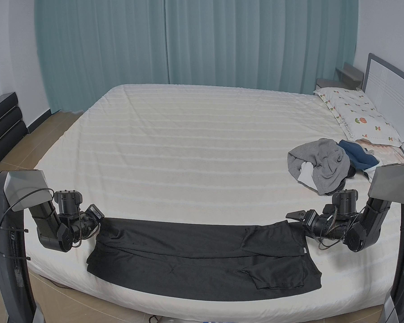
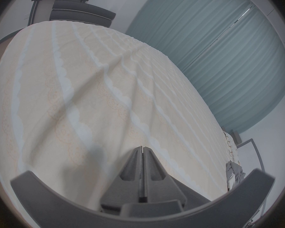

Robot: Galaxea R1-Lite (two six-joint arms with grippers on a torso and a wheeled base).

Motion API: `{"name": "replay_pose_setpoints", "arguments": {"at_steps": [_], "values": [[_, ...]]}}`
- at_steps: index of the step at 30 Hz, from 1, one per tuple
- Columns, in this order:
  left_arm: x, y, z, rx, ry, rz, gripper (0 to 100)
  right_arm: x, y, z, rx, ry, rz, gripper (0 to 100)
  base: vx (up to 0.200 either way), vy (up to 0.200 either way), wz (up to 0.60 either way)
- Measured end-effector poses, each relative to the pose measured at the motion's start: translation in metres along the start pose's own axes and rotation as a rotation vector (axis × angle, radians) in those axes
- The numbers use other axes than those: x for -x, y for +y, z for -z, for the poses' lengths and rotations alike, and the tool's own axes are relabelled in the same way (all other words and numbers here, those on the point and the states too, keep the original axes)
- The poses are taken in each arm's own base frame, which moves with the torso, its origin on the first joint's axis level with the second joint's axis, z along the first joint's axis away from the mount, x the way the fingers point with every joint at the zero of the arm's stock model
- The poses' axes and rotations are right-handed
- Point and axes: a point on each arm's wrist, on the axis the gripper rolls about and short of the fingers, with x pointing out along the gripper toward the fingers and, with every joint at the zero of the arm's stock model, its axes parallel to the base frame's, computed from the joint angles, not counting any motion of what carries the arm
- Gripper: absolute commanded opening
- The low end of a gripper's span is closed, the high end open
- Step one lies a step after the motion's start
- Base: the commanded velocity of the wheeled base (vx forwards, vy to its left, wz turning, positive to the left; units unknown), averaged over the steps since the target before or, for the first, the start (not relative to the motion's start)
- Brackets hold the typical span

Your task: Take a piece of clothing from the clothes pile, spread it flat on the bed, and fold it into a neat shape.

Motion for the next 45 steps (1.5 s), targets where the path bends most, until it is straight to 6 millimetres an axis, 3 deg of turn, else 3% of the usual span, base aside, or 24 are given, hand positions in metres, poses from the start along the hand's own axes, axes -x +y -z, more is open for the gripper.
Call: {"name": "replay_pose_setpoints", "arguments": {"at_steps": [10,11,37,38,39,45], "values": [[0.000,0.000,0.000,0.000,0.001,-0.001,0,-0.010,-0.002,-0.004,0.006,-0.018,0.004,100,0.000,0.000,0.00],[0.000,0.000,0.000,0.000,0.001,0.000,0,-0.011,-0.003,-0.004,0.006,-0.018,0.005,0,0.000,0.000,0.00],[0.000,0.000,-0.001,0.005,-0.009,0.006,0,-0.018,-0.017,-0.026,-0.011,-0.115,0.013,0,0.000,0.000,0.00],[0.000,0.000,-0.001,0.006,-0.009,0.006,0,-0.018,-0.018,-0.026,-0.011,-0.114,0.014,100,0.000,0.000,0.00],[0.000,0.000,-0.001,0.006,-0.009,0.006,100,-0.018,-0.018,-0.026,-0.012,-0.113,0.015,100,0.000,0.000,0.00],[0.000,0.000,-0.001,0.008,-0.008,0.005,100,-0.018,-0.019,-0.024,-0.016,-0.108,0.016,100,0.000,0.000,0.00]]}}
